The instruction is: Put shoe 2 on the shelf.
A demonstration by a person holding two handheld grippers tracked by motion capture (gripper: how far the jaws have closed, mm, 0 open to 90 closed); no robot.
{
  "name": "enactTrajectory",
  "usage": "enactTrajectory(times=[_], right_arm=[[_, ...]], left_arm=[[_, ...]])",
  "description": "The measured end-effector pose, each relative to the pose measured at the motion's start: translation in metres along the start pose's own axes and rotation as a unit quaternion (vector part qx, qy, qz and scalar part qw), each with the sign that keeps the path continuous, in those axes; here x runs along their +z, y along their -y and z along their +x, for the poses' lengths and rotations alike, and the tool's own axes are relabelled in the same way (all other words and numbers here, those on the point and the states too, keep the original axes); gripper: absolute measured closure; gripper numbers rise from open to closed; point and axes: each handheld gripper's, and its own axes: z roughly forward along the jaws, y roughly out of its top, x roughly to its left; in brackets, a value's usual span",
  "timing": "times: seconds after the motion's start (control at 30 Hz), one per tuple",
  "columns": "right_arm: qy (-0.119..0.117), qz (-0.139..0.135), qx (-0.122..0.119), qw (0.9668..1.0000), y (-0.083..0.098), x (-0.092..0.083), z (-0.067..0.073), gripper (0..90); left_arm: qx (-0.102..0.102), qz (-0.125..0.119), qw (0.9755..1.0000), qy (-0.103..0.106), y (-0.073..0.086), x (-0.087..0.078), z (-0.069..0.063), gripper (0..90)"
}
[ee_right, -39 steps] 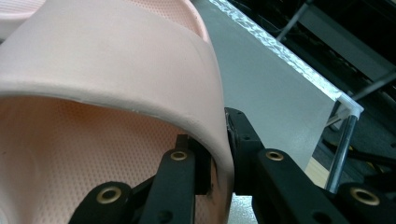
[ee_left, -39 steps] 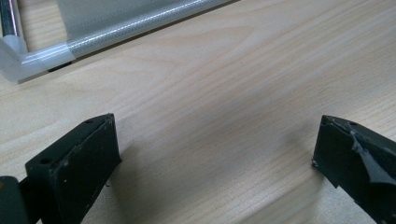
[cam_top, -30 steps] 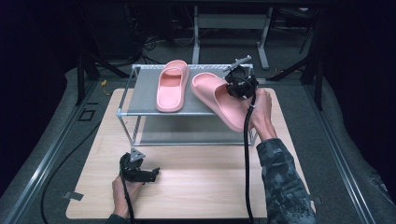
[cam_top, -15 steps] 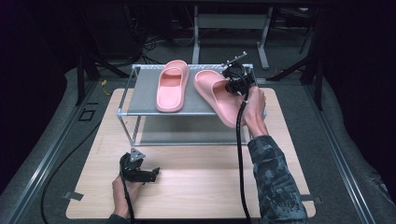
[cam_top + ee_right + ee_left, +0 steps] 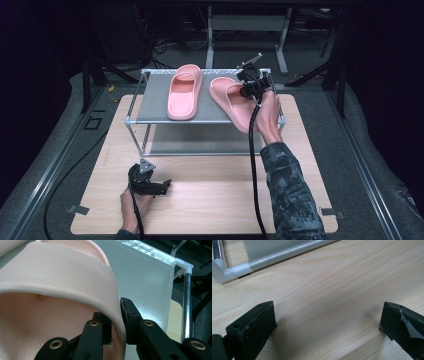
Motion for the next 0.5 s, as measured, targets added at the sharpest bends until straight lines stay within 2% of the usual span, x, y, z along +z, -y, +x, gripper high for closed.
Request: enactTrajectory(times=[0.2, 0.3, 0.37, 0.4, 0.43, 0.47, 0.5], right_arm=[[0.001, 0.010, 0.024, 0.9997, -0.005, 0.005, -0.001, 78.2], [-0.006, 0.003, 0.033, 0.9994, -0.004, 0.003, -0.004, 64.0], [-0.015, -0.001, 0.039, 0.9991, -0.002, -0.001, -0.008, 50.0], [-0.032, -0.001, 0.040, 0.9987, 0.000, -0.004, -0.011, 45.4], [-0.041, -0.001, 0.039, 0.9984, 0.002, -0.007, -0.014, 40.7], [-0.040, -0.007, 0.038, 0.9985, 0.004, -0.010, -0.015, 36.7], [-0.055, -0.012, 0.036, 0.9978, 0.007, -0.015, -0.018, 34.2]], left_arm=[[0.000, 0.000, 1.0000, 0.000, 0.000, 0.000, 0.000, 0.3], [0.000, 0.000, 1.0000, 0.000, 0.000, 0.000, 0.000, 0.3], [0.000, 0.000, 1.0000, 0.000, 0.000, 0.000, 0.000, 0.3], [0.001, 0.000, 1.0000, -0.001, 0.000, 0.000, 0.000, 0.3], [0.001, 0.000, 1.0000, 0.000, 0.000, 0.000, 0.000, 0.3], [0.001, 0.000, 1.0000, -0.001, 0.000, 0.000, 0.000, 0.3], [0.002, 0.000, 1.0000, -0.001, 0.000, 0.000, 0.000, 0.3]])
